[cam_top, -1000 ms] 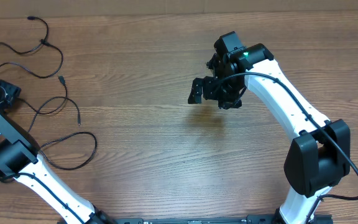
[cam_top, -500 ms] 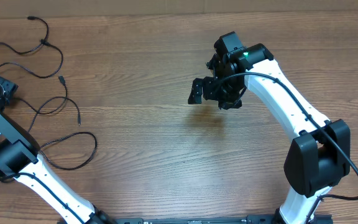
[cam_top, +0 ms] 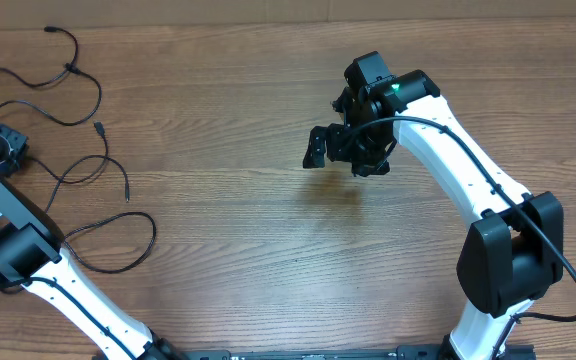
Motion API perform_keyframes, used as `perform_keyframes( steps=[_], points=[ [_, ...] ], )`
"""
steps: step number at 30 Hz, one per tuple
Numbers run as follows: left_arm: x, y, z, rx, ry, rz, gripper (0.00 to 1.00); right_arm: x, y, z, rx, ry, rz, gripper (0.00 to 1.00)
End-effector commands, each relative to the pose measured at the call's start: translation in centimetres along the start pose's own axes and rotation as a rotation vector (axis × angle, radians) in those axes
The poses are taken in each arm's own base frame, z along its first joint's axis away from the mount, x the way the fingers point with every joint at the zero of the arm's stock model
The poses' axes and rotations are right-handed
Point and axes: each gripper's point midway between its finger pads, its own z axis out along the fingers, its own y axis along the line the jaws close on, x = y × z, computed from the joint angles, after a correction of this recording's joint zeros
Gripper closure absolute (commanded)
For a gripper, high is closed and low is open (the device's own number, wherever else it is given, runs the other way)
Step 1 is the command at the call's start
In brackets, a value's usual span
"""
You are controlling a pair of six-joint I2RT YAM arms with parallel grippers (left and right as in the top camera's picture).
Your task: Untangle cables
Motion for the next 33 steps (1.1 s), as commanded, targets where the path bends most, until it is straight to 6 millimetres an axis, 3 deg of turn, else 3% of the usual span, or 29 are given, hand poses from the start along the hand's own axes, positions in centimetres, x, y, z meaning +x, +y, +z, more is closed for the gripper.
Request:
perform_keyframes(
  steps=[1, 4, 5, 6, 11, 16, 20, 21, 22, 23, 25, 27, 31, 33],
  points=[
    [-0.3, -0.7, -0.1, 0.018, -0.02, 0.012, 0.7, 0.2, 0.5, -1.0, -0.001, -0.028, -0.018, 0.0],
    [-0.6, -0.8, -0.1, 0.024, -0.033, 0.012, 0.75, 0.2, 0.5, -1.0, -0.001, -0.028, -0.018, 0.0],
    [-0.7, -0.9, -0.1, 0.026, -0.037, 0.012, 0.81, 0.2, 0.5, -1.0, -0.001, -0.028, -0.018, 0.0],
    [-0.8, -0.9, -0.1, 0.028, -0.04, 0.012, 0.95, 0.2, 0.5, -1.0, -0.001, -0.028, -0.018, 0.0],
    [-1.9, -3.4, -0.8, 0.148, -0.071, 0.099, 0.96, 0.2, 0.5, -1.0, -0.001, -0.028, -0.018, 0.0],
    [-6.6, -5.3, -5.3, 0.191, -0.189, 0.119, 0.96, 0.0, 0.5, -1.0, -0.003, -0.034, -0.02, 0.0],
    [-7.3, -5.7, -6.7, 0.196, -0.203, 0.115, 0.96, -0.3, 0.6, -1.0, -0.007, -0.046, -0.025, 0.0],
    [-7.1, -5.2, -6.7, 0.177, -0.187, 0.103, 0.94, -0.3, 0.6, -1.0, -0.007, -0.046, -0.026, 0.0],
    [-6.8, -4.0, -6.5, 0.137, -0.171, 0.093, 0.59, -0.3, 0.6, -1.0, -0.007, -0.045, -0.025, 0.0],
    [-6.7, -1.9, -6.2, 0.064, -0.157, 0.076, 0.43, -0.2, 0.6, -1.0, -0.007, -0.045, -0.025, 0.0],
    [-6.7, 3.0, -5.7, -0.094, -0.127, 0.163, 0.37, -0.2, 0.6, -1.0, -0.007, -0.045, -0.026, 0.0],
    [-5.6, 5.7, -4.9, -0.13, -0.059, 0.28, 0.28, -0.4, 0.7, -1.0, -0.009, -0.051, -0.029, 0.0],
    [-2.8, 9.9, -2.4, -0.169, 0.057, 0.354, 0.16, -0.4, 0.7, -1.0, -0.01, -0.052, -0.029, 0.0],
    [-1.9, 10.2, -1.5, -0.111, 0.085, 0.396, 0.17, -0.4, 0.7, -1.0, -0.009, -0.051, -0.029, 0.0]
  ],
)
